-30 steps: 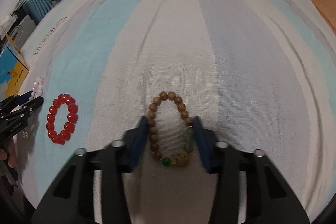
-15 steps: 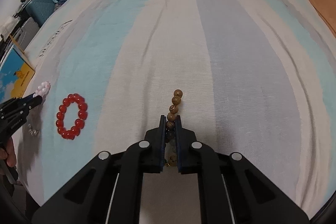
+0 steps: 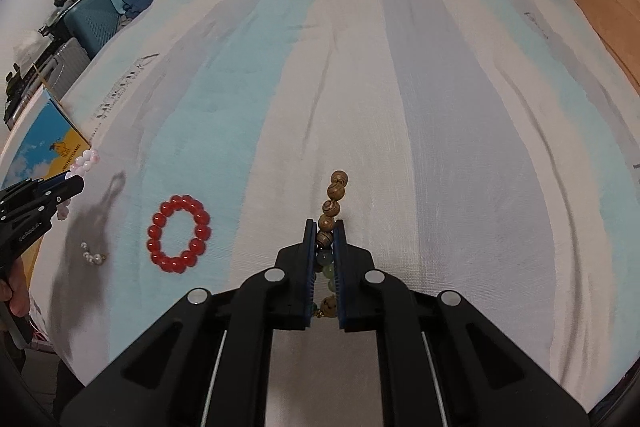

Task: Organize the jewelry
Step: 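Carry both held bracelets over the open white box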

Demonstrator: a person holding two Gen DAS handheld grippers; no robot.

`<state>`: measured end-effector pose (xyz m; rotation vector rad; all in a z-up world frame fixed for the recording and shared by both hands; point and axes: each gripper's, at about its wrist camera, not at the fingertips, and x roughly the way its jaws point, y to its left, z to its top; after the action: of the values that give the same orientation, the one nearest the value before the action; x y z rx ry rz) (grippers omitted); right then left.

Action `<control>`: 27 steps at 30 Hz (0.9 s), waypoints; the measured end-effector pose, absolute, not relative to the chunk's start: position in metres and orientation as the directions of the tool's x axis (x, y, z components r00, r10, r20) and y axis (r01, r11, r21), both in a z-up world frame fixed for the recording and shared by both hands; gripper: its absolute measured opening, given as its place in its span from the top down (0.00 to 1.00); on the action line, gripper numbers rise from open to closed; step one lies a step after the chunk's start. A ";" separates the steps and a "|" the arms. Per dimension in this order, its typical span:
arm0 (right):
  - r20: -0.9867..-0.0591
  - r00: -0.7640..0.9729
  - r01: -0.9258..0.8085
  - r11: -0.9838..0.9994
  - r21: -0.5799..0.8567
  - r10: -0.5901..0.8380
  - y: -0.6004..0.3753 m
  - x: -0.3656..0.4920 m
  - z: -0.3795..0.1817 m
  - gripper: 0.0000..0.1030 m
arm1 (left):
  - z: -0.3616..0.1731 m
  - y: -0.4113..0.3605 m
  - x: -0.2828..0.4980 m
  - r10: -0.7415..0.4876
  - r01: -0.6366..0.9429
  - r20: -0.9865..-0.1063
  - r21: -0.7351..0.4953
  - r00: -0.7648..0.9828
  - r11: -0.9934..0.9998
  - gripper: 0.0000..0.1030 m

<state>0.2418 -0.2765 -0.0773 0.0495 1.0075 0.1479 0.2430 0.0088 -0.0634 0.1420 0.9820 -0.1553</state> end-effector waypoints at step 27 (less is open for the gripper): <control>-0.782 0.589 -0.236 0.969 0.077 0.206 -0.192 0.215 -0.010 0.93 | 0.001 0.064 0.204 -0.009 0.112 -0.794 0.074 0.608 0.991 0.81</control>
<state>0.2149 -0.1917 -0.0103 -0.0362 0.9055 0.2574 0.2036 0.0638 0.0010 0.1204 0.9155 -0.0700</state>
